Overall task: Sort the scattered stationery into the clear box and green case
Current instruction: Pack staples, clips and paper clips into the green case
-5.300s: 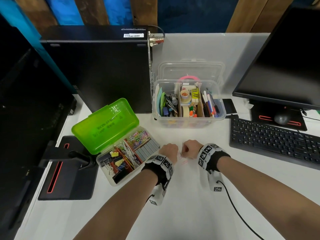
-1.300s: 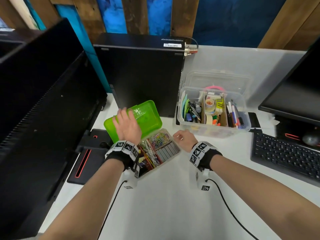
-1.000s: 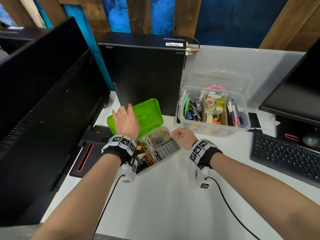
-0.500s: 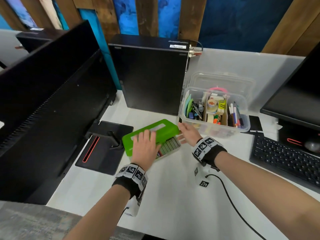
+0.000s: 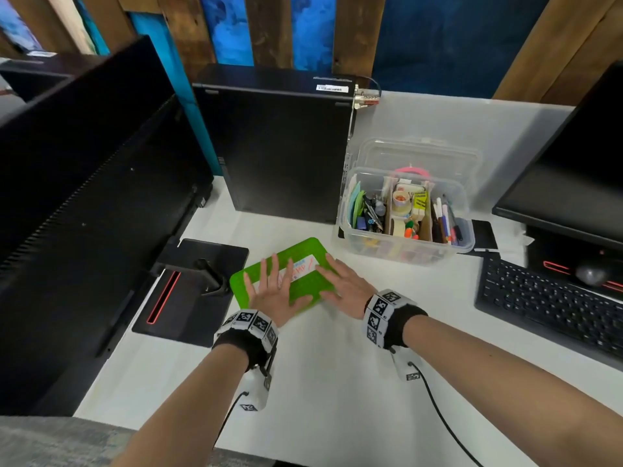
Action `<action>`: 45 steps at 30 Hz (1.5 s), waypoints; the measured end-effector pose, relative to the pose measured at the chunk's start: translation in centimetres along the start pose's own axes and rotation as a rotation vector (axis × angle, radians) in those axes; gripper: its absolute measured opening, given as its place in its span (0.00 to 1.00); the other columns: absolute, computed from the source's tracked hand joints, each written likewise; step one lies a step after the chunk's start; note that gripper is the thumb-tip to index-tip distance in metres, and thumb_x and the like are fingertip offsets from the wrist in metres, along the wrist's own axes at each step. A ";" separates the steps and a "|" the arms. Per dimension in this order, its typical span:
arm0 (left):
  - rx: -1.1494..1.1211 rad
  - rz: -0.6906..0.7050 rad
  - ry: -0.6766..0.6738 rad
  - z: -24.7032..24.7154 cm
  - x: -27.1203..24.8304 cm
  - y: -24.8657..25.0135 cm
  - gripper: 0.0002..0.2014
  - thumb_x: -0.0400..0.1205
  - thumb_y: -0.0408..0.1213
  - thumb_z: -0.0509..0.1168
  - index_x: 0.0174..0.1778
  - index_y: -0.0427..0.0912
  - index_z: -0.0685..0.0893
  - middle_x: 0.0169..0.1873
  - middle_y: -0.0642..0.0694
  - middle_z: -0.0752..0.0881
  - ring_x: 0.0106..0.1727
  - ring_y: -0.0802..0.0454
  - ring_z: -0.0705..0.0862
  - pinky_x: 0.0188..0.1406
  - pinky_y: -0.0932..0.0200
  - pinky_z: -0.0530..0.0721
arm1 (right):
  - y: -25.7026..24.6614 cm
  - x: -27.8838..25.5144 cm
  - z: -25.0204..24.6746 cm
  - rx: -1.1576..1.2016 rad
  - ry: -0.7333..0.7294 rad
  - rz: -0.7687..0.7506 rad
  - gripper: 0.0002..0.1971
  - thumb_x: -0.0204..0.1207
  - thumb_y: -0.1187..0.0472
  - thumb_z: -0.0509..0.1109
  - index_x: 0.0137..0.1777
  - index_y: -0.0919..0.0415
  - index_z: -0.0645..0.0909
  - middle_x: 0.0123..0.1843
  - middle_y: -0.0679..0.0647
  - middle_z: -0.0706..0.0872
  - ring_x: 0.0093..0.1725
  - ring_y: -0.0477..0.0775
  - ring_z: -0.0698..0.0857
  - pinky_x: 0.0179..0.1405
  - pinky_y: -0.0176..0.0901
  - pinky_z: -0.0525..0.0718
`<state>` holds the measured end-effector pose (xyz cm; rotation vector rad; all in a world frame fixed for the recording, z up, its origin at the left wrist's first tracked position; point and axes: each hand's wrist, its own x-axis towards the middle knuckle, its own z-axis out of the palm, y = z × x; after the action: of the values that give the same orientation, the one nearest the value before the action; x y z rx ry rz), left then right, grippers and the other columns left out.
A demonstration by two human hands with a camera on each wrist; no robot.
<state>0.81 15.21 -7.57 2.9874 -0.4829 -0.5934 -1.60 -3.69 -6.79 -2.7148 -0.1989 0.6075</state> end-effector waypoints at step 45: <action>0.238 0.388 0.468 -20.8 19.8 21.4 0.23 0.74 0.22 0.66 0.65 0.35 0.71 0.62 0.39 0.74 0.63 0.42 0.74 0.61 0.50 0.78 | 18.6 2.7 -24.9 -0.200 0.607 0.514 0.21 0.74 0.73 0.60 0.65 0.58 0.76 0.62 0.58 0.73 0.64 0.59 0.74 0.68 0.61 0.67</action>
<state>19.81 -11.45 6.97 2.9628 -1.1043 0.2032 12.80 -27.99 6.37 -3.0024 0.6332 -0.1514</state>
